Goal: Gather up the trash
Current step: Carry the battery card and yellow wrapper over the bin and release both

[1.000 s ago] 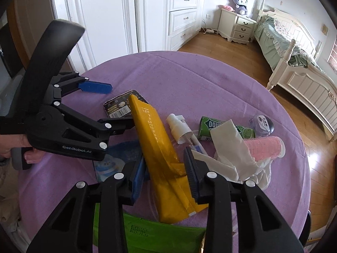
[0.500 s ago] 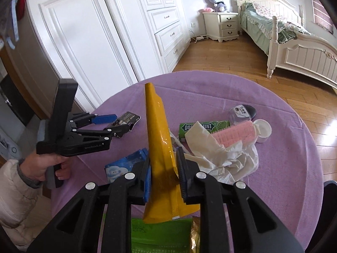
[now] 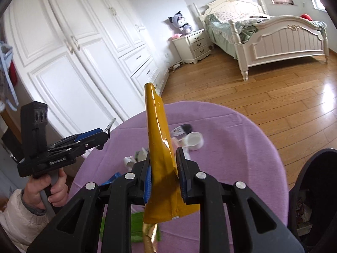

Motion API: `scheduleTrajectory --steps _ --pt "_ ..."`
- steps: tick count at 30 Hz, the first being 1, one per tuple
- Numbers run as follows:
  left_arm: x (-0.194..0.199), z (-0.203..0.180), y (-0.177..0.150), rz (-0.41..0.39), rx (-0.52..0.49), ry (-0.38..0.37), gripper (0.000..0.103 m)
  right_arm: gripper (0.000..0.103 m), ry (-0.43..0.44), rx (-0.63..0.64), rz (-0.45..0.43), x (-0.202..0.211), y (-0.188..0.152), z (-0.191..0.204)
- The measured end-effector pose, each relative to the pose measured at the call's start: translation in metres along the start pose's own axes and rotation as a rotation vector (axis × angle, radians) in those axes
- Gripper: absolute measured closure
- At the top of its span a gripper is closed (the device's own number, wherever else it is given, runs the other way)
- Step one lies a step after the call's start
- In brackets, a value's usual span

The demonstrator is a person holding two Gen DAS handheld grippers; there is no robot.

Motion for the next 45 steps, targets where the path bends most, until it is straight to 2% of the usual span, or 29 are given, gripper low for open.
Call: scheduleTrajectory --steps 4,9,18,26,37,39,40,41,42,43,45 --pt "-0.033 -0.066 0.011 0.015 -0.031 -0.108 0.050 0.082 -0.088 -0.057 -0.062 0.025 0.007 -0.049" --pt "-0.078 -0.145 0.009 0.056 -0.066 -0.226 0.050 0.082 -0.217 -0.146 -0.111 0.054 0.004 -0.118" --pt "-0.150 -0.256 -0.017 0.169 -0.157 -0.371 0.050 0.082 -0.369 -0.285 -0.122 0.084 -0.028 -0.212" --pt "-0.197 -0.312 -0.053 0.275 -0.190 -0.413 0.050 0.082 -0.426 -0.357 -0.096 0.089 -0.051 -0.257" --pt "-0.226 -0.333 -0.069 0.327 -0.201 -0.417 0.050 0.081 -0.454 -0.418 -0.068 0.098 -0.076 -0.289" --pt "-0.228 -0.338 -0.070 0.329 -0.211 -0.409 0.049 0.078 -0.466 -0.425 -0.064 0.100 -0.076 -0.292" --pt "-0.227 -0.340 -0.069 0.326 -0.222 -0.404 0.041 0.077 -0.469 -0.432 -0.057 0.101 -0.075 -0.293" --pt "-0.225 -0.342 -0.067 0.313 -0.235 -0.394 0.031 0.067 -0.476 -0.439 -0.056 0.103 -0.076 -0.293" --pt "-0.223 -0.344 -0.066 0.295 -0.249 -0.385 0.027 0.059 -0.486 -0.443 -0.065 0.106 -0.076 -0.293" --pt "-0.219 -0.345 -0.065 0.280 -0.263 -0.377 0.023 0.044 -0.492 -0.446 -0.081 0.110 -0.075 -0.292" --pt "-0.211 -0.345 -0.061 0.267 -0.285 -0.374 0.021 0.041 -0.494 -0.443 -0.092 0.114 -0.075 -0.288"
Point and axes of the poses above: each gripper's, at about its wrist camera, not at the fingertips, and x roughly against the way its jaws point, z to its left, y to its top, the point moved 4 cm from there along -x, roughly the way its jaws point, and after that the axes turned 8 degrees about -z, right-handed, at the moved point
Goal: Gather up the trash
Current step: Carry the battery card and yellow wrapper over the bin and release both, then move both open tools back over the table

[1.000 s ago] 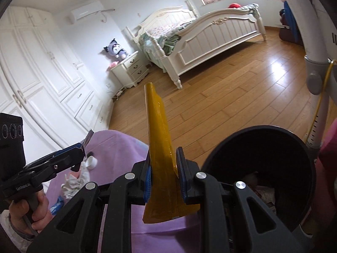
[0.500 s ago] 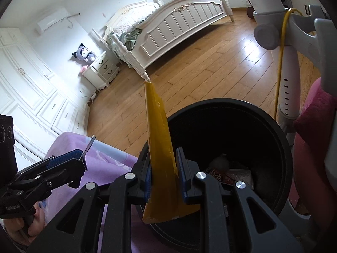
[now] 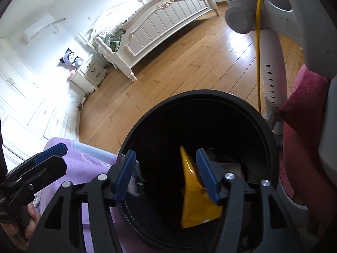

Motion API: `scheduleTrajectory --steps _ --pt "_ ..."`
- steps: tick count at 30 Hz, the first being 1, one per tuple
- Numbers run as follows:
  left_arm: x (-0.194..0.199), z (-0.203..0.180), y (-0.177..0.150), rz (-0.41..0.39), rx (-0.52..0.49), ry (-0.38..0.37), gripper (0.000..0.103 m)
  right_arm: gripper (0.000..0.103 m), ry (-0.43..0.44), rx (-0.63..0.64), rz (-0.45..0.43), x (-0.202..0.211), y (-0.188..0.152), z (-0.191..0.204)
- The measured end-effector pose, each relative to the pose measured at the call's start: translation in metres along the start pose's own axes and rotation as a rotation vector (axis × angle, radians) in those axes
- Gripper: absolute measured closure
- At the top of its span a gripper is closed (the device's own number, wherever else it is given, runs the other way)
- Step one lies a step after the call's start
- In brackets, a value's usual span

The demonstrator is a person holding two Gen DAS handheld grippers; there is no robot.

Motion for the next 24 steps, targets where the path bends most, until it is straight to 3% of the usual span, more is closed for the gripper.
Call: scheduleTrajectory --steps 6,13,24 --pt "0.049 0.015 -0.007 -0.033 0.021 0.007 0.021 0.041 0.020 0.030 -0.003 0.009 -0.006 0.022" --pt "0.142 0.069 -0.041 -0.104 0.114 0.075 0.021 0.041 0.114 0.140 0.005 0.016 -0.018 0.089" --pt "0.288 0.186 -0.118 -0.176 0.203 0.339 0.021 0.041 0.239 0.305 0.053 0.018 -0.057 0.214"
Point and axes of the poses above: each gripper's, at about its wrist camera, not at the fingertips, and x roughly against the way its jaws point, z to its left, y to its top, the point moved 4 cm from there along -x, roughly the way its jaws point, and after that the axes turned 8 degrees about -z, right-handed, at the moved point
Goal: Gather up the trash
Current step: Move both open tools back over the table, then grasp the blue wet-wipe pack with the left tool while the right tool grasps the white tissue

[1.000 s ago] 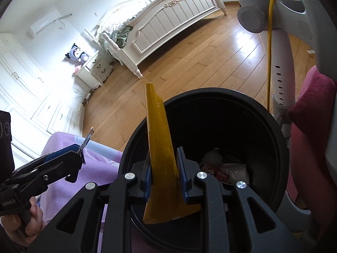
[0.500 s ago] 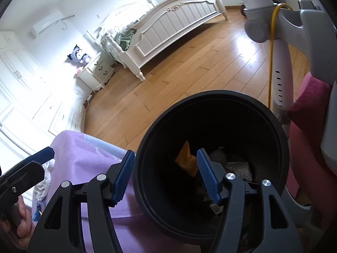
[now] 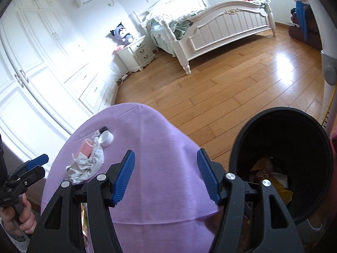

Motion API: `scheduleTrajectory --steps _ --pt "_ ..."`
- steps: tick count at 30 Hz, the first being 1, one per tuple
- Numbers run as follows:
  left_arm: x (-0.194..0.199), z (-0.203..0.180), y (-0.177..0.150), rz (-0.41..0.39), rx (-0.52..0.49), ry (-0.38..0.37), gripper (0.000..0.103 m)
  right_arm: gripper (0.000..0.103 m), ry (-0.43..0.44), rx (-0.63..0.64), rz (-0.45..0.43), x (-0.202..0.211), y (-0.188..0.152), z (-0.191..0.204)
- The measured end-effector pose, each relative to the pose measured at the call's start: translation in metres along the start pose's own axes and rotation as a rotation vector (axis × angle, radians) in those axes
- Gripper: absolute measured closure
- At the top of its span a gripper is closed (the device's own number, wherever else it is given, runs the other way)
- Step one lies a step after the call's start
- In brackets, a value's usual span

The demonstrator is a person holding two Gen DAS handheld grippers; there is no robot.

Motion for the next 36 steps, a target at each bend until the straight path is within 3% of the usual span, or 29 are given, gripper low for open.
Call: scheduleTrajectory --steps 6,10,14,19,28,30,32,33,36 --pt "0.029 0.070 -0.033 0.030 0.047 0.117 0.022 0.041 0.061 0.080 0.049 -0.023 -0.002 0.065" --pt "0.032 0.099 -0.063 0.089 0.066 0.139 0.021 0.041 0.095 0.158 0.084 -0.037 -0.005 0.104" --pt "0.025 0.111 -0.087 0.143 0.091 0.140 0.021 0.040 0.106 0.246 0.130 -0.055 -0.013 0.138" --pt "0.015 0.123 -0.095 0.139 0.121 0.134 0.022 0.040 0.127 0.390 0.172 -0.067 -0.027 0.176" --pt "0.000 0.120 -0.095 0.145 0.121 0.118 0.023 0.041 0.073 0.464 0.285 -0.101 -0.059 0.187" --pt "-0.001 0.121 -0.093 0.144 0.123 0.120 0.028 0.050 0.076 0.460 0.300 -0.106 -0.062 0.185" --pt "-0.002 0.125 -0.090 0.134 0.134 0.115 0.044 0.068 0.087 0.439 0.312 -0.106 -0.061 0.179" --pt "-0.001 0.126 -0.089 0.129 0.146 0.113 0.048 0.070 0.093 0.427 0.310 -0.105 -0.061 0.177" --pt "-0.002 0.130 -0.089 0.120 0.168 0.106 0.052 0.085 0.113 0.406 0.302 -0.099 -0.059 0.174"
Point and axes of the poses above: each gripper's, at about its wrist camera, not at the fingertips, and x roughly against the way its jaws point, z to its left, y to its top, the point moved 4 cm from there along -x, roughly the way its jaws point, and after that the axes turned 8 degrees about -z, right-handed, at the moved point
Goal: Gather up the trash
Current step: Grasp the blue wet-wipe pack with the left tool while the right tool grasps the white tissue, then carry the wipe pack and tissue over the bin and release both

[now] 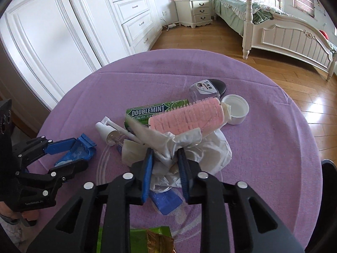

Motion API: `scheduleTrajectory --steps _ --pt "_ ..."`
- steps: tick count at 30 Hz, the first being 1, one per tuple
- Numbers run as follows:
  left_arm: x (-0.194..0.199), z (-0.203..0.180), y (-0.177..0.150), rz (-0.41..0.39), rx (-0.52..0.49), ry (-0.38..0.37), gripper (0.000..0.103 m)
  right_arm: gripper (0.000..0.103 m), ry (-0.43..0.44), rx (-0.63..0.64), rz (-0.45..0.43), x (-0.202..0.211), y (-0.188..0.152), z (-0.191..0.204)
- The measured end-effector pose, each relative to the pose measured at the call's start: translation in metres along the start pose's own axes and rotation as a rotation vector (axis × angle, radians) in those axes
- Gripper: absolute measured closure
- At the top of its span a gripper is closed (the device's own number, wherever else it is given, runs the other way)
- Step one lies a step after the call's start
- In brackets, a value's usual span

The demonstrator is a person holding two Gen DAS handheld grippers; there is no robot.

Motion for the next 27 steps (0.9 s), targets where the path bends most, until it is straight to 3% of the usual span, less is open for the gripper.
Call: scheduleTrajectory --steps 4,13,21,27 --pt "0.001 0.002 0.000 -0.006 0.020 -0.009 0.055 0.091 0.026 -0.026 -0.045 0.018 0.002 -0.004" --pt "0.027 -0.014 0.024 -0.094 0.052 -0.042 0.056 0.091 0.068 -0.131 -0.225 0.084 0.011 -0.030" --pt "0.037 -0.093 0.075 -0.193 -0.005 -0.144 0.055 0.091 -0.020 -0.181 -0.382 0.135 0.016 -0.079" --pt "0.001 -0.170 0.096 -0.181 -0.040 -0.250 0.055 0.091 -0.100 -0.262 -0.414 0.147 -0.004 -0.134"
Point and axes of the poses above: each gripper's, at about its wrist camera, not at the fingertips, and x roughly against the way its jaws point, z to its left, y to its top, the point moved 4 cm from there along -x, roughly the way its jaws point, and after that the axes turned 8 degrees about -z, right-handed, at the moved point
